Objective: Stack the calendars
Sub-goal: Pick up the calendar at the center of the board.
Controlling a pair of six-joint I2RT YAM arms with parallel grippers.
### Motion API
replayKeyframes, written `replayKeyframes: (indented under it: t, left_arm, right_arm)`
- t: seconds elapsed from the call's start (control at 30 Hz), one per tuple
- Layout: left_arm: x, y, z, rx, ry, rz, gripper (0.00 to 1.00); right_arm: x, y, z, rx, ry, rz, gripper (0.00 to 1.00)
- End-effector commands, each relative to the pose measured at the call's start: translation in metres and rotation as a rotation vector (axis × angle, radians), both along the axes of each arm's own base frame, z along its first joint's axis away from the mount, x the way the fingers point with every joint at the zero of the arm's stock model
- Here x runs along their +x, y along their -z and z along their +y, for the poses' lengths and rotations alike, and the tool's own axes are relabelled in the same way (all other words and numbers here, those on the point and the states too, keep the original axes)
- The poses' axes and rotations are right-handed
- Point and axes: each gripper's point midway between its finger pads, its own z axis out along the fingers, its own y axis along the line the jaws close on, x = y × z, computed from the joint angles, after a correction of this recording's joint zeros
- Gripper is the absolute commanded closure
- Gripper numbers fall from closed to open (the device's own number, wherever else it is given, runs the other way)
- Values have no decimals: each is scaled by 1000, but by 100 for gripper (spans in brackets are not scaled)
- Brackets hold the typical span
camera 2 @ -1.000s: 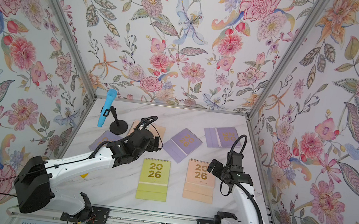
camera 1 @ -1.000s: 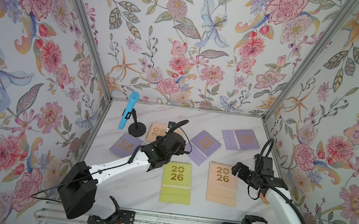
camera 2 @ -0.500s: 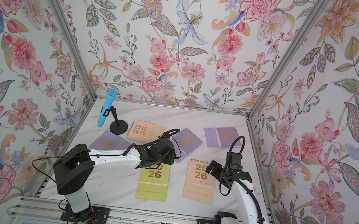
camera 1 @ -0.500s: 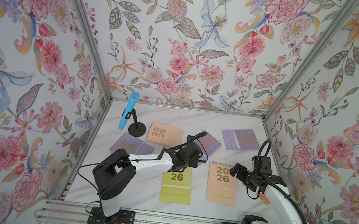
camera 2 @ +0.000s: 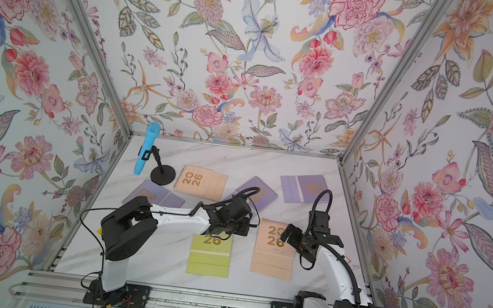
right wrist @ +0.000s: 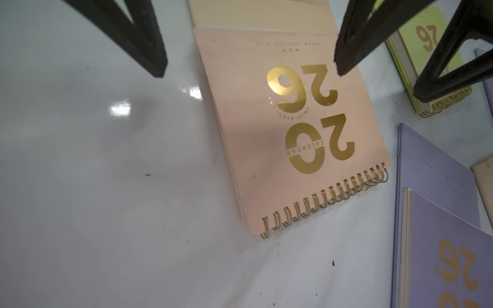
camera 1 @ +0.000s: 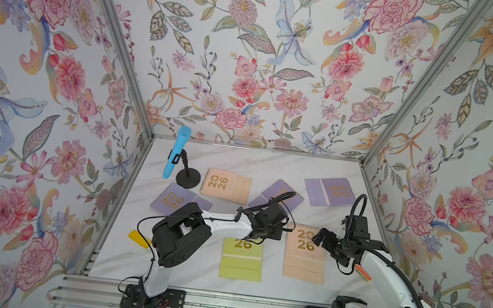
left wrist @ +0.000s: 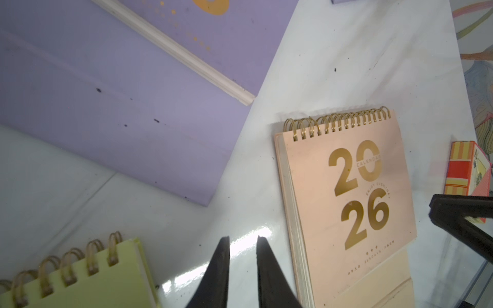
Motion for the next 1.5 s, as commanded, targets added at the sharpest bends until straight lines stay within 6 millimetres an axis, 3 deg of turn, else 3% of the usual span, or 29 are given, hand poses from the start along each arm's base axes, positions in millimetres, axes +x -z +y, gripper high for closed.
replayKeyframes:
  t: [0.0, 0.67, 0.83, 1.0, 1.27, 1.37, 1.47]
  left_arm:
    - [-3, 1, -15, -39, 14, 30, 83]
    - [-21, 33, -28, -70, 59, 148, 92]
    - [-26, 39, -33, -90, 72, 173, 94]
    - [-30, 44, -34, -121, 60, 196, 96]
    - [-32, 45, -34, -154, 51, 203, 97]
    - [-31, 42, -35, -162, 51, 199, 98]
    - [-26, 38, -34, -167, 48, 188, 98]
  right_arm:
    - [-5, 9, 4, 19, -16, 25, 1]
    - [-5, 24, 17, 79, -63, 67, 1]
    - [-4, 22, 28, 138, -100, 64, 1]
    - [11, 0, 51, 288, -138, -59, 1]
    - [33, -68, 70, 464, -169, -310, 1]
    - [34, -82, 67, 470, -164, -356, 10]
    - [34, -83, 62, 471, -142, -366, 25]
